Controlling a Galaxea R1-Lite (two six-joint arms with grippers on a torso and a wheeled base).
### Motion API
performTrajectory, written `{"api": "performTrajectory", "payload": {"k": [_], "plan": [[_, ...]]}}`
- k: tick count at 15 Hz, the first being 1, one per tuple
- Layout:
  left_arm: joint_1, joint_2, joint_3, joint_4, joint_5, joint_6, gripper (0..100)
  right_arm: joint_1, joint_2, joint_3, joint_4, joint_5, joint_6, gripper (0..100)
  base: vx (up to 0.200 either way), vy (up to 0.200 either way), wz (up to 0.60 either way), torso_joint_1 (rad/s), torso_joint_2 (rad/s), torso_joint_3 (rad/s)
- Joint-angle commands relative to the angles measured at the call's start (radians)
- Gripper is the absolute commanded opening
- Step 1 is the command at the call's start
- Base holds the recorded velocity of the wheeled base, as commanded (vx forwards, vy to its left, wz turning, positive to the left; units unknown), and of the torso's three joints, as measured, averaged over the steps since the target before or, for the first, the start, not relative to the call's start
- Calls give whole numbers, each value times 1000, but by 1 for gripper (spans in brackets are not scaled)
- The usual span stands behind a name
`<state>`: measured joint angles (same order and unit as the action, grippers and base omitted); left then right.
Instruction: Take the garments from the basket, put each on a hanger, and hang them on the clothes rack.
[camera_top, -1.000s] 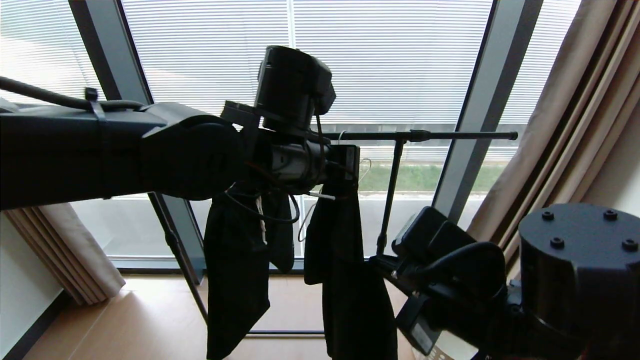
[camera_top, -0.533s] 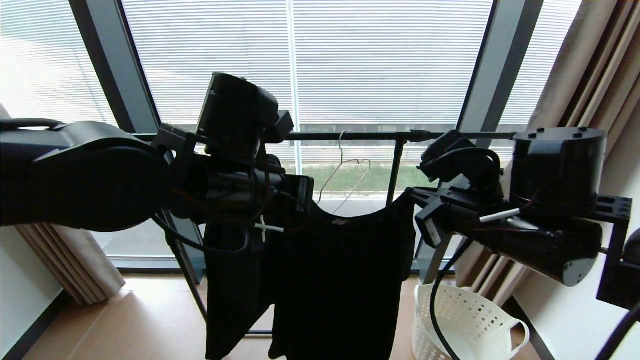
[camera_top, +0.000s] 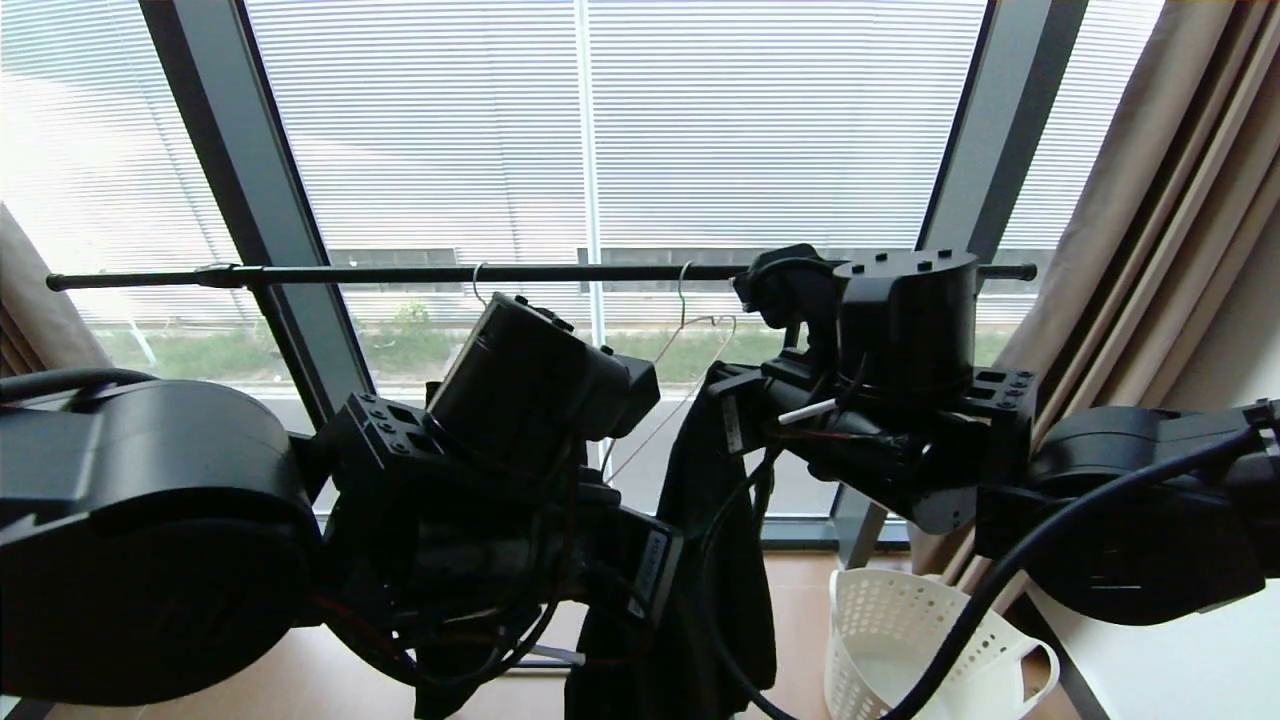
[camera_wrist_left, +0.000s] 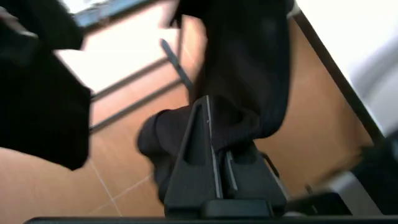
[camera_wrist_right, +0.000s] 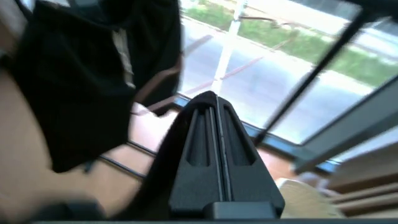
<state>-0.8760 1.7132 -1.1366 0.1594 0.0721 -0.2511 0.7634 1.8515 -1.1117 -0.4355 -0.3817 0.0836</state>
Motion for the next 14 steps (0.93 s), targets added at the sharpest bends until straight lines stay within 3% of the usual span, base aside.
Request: {"api": "performTrajectory", "payload": {"k": [1,5,7,11,14], "plan": [[-44,20,-15,0,-38,-11,0,31,41,-36,0,-2,36,0,0,0,0,0,0,0],[-98,66,-80,0,-68,-106,0,40,40,-43,1,-8,90,0,0,0,0,0,0,0],[-90,69,-72,0,-63,-111,0,43,31,-42,3,-8,91,0,0,0,0,0,0,0],[46,-6,21,-3,-58,-112,0,-4,-14,-36,11,-9,87,0,0,0,0,0,0,0],[155,-17,24,-4,-58,-111,0,-53,-72,-7,17,-5,56,0,0,0,0,0,0,0]]}}
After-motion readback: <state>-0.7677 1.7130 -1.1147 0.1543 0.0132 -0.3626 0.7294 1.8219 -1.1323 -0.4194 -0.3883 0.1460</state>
